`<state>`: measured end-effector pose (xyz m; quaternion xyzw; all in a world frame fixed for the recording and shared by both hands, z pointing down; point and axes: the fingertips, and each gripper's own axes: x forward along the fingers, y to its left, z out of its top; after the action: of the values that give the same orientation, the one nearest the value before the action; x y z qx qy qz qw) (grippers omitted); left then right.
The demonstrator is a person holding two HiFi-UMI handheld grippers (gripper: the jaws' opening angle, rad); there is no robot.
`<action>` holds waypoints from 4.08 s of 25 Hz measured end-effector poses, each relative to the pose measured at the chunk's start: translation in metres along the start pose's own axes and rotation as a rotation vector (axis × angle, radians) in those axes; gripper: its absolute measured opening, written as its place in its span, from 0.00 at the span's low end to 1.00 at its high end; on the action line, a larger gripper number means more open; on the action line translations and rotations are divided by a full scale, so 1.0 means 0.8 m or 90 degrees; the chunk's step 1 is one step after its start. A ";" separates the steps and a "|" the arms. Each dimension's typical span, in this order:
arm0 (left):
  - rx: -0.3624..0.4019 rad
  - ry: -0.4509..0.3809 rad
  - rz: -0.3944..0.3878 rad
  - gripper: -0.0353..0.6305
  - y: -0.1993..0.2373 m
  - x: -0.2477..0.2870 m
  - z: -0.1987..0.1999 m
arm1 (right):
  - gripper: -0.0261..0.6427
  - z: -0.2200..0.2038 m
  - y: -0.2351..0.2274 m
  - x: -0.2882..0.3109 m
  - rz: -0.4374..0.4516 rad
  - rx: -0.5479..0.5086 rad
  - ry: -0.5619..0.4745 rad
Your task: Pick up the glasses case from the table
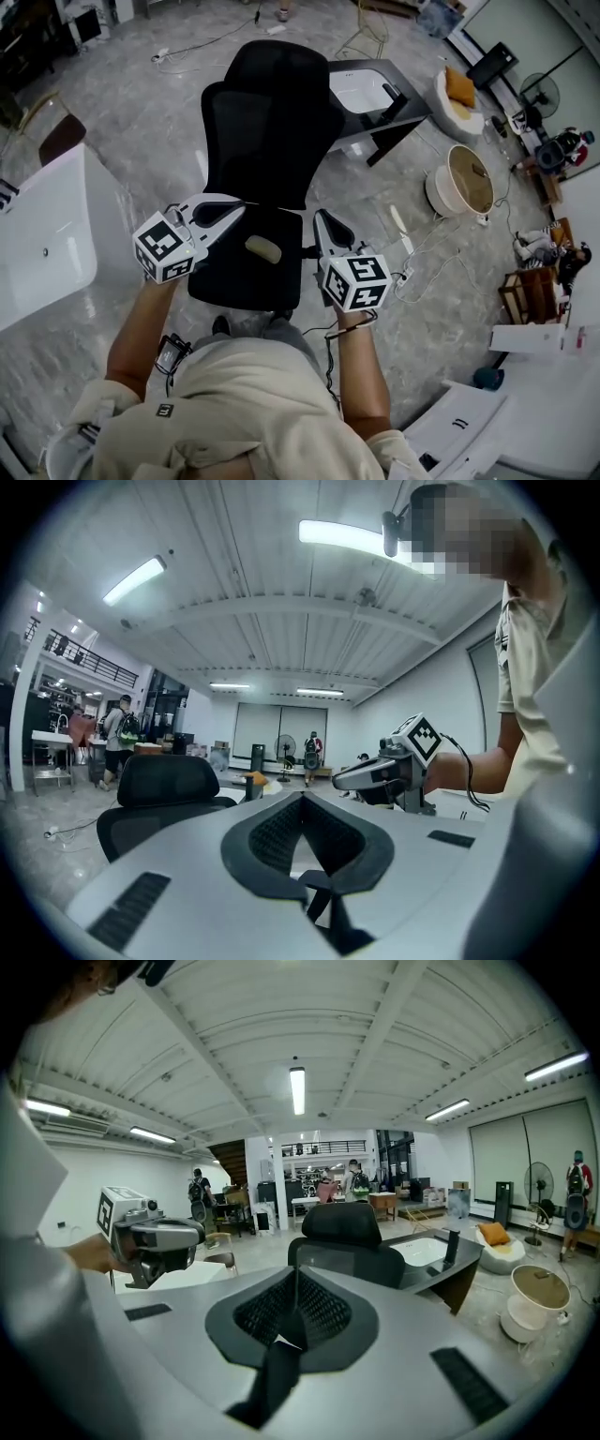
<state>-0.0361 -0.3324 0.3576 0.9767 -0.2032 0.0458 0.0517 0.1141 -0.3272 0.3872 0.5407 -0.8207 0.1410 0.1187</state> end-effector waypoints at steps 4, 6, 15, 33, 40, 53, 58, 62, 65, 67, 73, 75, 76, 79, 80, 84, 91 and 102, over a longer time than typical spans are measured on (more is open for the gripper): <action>-0.007 0.020 0.014 0.08 0.009 0.022 -0.008 | 0.08 -0.002 -0.024 0.014 0.018 0.007 0.010; -0.010 0.028 0.017 0.08 0.013 0.034 -0.014 | 0.08 -0.006 -0.036 0.019 0.024 0.010 0.016; -0.023 0.075 0.001 0.08 0.025 0.097 -0.059 | 0.08 -0.036 -0.095 0.043 0.032 0.030 0.031; -0.073 0.188 -0.032 0.08 0.050 0.180 -0.203 | 0.08 -0.133 -0.173 0.082 0.022 0.086 0.076; -0.099 0.229 -0.055 0.08 0.064 0.203 -0.268 | 0.08 -0.180 -0.194 0.111 0.021 0.108 0.105; -0.159 0.300 -0.086 0.08 0.067 0.247 -0.397 | 0.08 -0.254 -0.225 0.130 0.016 0.136 0.138; -0.173 0.330 -0.093 0.08 0.067 0.260 -0.449 | 0.08 -0.284 -0.235 0.135 0.015 0.143 0.151; -0.179 0.355 -0.104 0.15 0.064 0.270 -0.488 | 0.08 -0.302 -0.244 0.136 0.013 0.150 0.160; -0.176 0.382 -0.116 0.21 0.062 0.276 -0.522 | 0.08 -0.318 -0.249 0.140 0.012 0.155 0.168; -0.166 0.402 -0.127 0.25 0.060 0.279 -0.545 | 0.08 -0.327 -0.251 0.143 0.012 0.156 0.171; -0.111 0.472 -0.175 0.35 0.051 0.281 -0.613 | 0.08 -0.350 -0.257 0.153 0.014 0.162 0.182; -0.087 0.494 -0.195 0.41 0.045 0.280 -0.634 | 0.08 -0.358 -0.258 0.155 0.014 0.164 0.186; -0.075 0.503 -0.204 0.44 0.043 0.280 -0.644 | 0.08 -0.361 -0.258 0.155 0.014 0.166 0.188; -0.029 0.536 -0.226 0.50 0.041 0.281 -0.678 | 0.08 -0.373 -0.263 0.158 0.013 0.170 0.192; -0.009 0.549 -0.233 0.52 0.041 0.282 -0.692 | 0.08 -0.379 -0.265 0.159 0.011 0.172 0.194; 0.071 0.608 -0.272 0.56 0.034 0.287 -0.752 | 0.08 -0.408 -0.278 0.164 0.006 0.178 0.206; 0.212 0.689 -0.336 0.62 0.030 0.286 -0.821 | 0.08 -0.431 -0.295 0.169 0.005 0.183 0.209; 0.387 0.792 -0.457 0.65 0.032 0.270 -0.898 | 0.08 -0.456 -0.303 0.174 0.007 0.193 0.220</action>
<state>0.1017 -0.3542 1.0948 0.7487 0.2131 0.6193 -0.1025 0.2993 -0.4058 0.8006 0.5156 -0.7605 0.3542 0.1742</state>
